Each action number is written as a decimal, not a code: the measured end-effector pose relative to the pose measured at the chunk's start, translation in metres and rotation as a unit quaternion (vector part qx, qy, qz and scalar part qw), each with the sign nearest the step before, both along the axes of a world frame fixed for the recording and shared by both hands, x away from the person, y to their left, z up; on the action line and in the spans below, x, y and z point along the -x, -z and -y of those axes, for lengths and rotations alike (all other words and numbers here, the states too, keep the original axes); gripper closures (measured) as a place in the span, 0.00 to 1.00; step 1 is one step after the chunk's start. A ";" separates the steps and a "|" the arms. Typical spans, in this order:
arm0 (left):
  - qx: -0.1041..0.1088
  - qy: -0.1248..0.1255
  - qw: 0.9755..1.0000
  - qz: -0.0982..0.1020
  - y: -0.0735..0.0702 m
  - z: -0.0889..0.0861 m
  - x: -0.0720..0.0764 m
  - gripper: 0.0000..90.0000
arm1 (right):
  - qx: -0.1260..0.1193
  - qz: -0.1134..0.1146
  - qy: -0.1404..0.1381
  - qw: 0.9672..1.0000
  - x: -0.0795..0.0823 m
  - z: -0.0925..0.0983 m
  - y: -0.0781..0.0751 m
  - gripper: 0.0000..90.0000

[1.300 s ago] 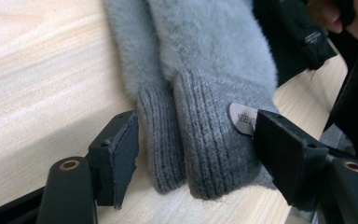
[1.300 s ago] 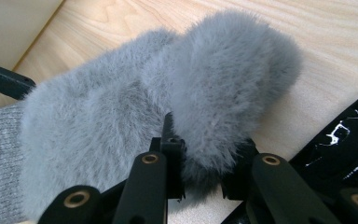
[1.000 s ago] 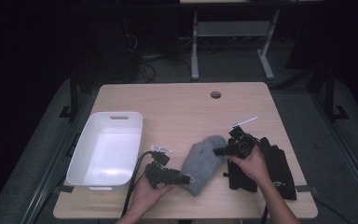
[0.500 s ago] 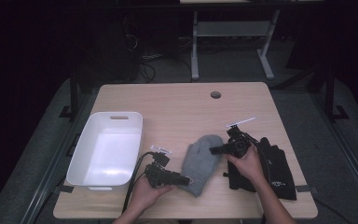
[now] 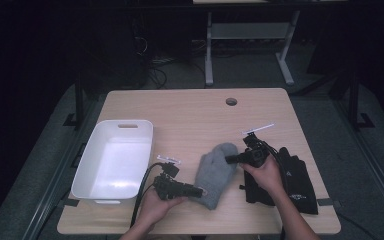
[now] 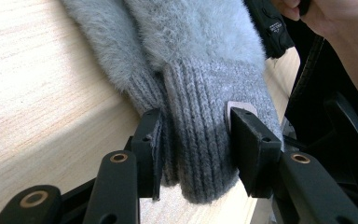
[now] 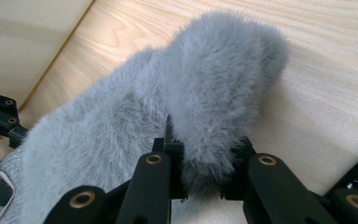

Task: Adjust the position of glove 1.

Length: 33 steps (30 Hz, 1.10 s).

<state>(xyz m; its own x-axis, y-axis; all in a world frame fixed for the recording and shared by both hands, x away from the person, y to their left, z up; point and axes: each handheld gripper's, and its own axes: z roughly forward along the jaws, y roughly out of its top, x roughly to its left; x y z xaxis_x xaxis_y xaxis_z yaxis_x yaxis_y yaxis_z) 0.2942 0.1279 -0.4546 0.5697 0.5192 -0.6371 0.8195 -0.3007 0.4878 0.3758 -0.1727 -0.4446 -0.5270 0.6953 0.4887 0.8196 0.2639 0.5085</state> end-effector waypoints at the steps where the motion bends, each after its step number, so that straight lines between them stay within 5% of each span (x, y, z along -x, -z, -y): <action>1: 0.000 0.000 1.000 0.001 0.000 0.000 0.000 0.62 | 0.001 0.002 0.000 1.000 0.000 0.000 -0.001 0.85; 17: -0.011 0.008 1.000 0.021 -0.012 0.002 0.004 0.65 | -0.018 0.015 0.002 1.000 0.003 0.001 -0.024 0.85; 20: -0.002 -0.001 1.000 0.003 -0.004 0.003 0.002 0.61 | -0.003 0.018 0.000 1.000 0.002 -0.001 -0.023 0.85; 25: 0.028 0.013 0.996 -0.080 0.007 0.003 -0.006 0.32 | 0.013 0.000 0.001 1.000 0.001 -0.002 -0.010 0.85; 28: 0.026 0.016 0.996 -0.088 0.009 0.007 -0.006 0.27 | 0.014 0.001 0.002 1.000 0.002 -0.003 -0.007 0.85; 33: 0.032 0.025 0.994 -0.106 0.018 0.010 -0.009 0.33 | 0.010 0.001 0.002 1.000 0.003 -0.001 -0.005 0.85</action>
